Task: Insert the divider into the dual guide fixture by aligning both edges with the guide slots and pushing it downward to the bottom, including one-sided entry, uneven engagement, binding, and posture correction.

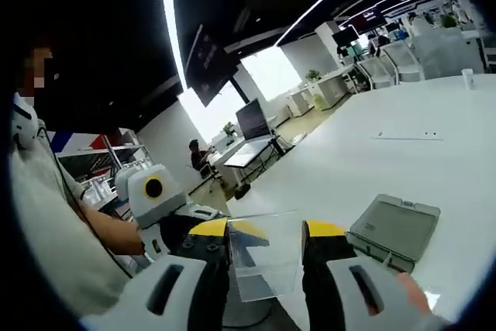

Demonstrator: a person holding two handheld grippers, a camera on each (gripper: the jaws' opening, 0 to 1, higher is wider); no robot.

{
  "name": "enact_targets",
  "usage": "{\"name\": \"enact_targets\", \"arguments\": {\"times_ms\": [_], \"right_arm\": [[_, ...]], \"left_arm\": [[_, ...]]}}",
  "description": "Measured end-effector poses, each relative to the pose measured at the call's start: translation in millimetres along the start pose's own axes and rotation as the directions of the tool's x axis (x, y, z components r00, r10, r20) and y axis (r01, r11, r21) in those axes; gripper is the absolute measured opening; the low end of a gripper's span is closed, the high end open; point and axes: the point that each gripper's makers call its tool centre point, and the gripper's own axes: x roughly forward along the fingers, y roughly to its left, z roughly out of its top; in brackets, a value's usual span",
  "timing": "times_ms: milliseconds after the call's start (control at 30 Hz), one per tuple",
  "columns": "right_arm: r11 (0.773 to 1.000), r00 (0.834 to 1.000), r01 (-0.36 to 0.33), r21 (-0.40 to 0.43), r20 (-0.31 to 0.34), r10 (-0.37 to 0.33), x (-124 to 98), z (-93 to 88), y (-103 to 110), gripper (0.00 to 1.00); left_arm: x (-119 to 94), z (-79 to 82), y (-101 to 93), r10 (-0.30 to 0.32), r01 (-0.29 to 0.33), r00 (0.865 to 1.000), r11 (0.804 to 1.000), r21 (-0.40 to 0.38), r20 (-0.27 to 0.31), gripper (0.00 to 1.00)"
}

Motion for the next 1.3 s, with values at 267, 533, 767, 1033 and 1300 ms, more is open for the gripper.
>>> {"name": "enact_targets", "arguments": {"times_ms": [267,533,767,1033,1300], "right_arm": [[0.986,0.989,0.148,0.08,0.0,-0.149,12.0,-11.3,-21.9,0.32],[0.965,0.976,0.215,0.151,-0.016,-0.215,19.2,-24.1,-27.2,0.32],[0.928,0.953,0.3,0.221,-0.021,-0.303,18.0,-28.8,-40.2,0.32],[0.892,0.926,0.371,0.257,-0.033,-0.376,17.2,-32.9,-50.7,0.32],[0.866,0.908,0.413,0.282,-0.047,-0.417,14.4,-34.3,-57.6,0.32]], "left_arm": [[10.8,-10.1,10.3,0.134,-0.133,0.99,0.991,0.014,-0.05,0.31],[21.4,-20.2,22.8,0.21,-0.208,0.972,0.978,0.03,-0.108,0.25],[24.1,-29.5,31.3,0.225,-0.231,0.965,0.972,-0.034,-0.138,0.2],[26.9,-31.6,35.3,0.227,-0.237,0.963,0.97,-0.06,-0.146,0.18],[31.2,-32.4,35.0,0.223,-0.236,0.963,0.969,-0.076,-0.154,0.14]]}}
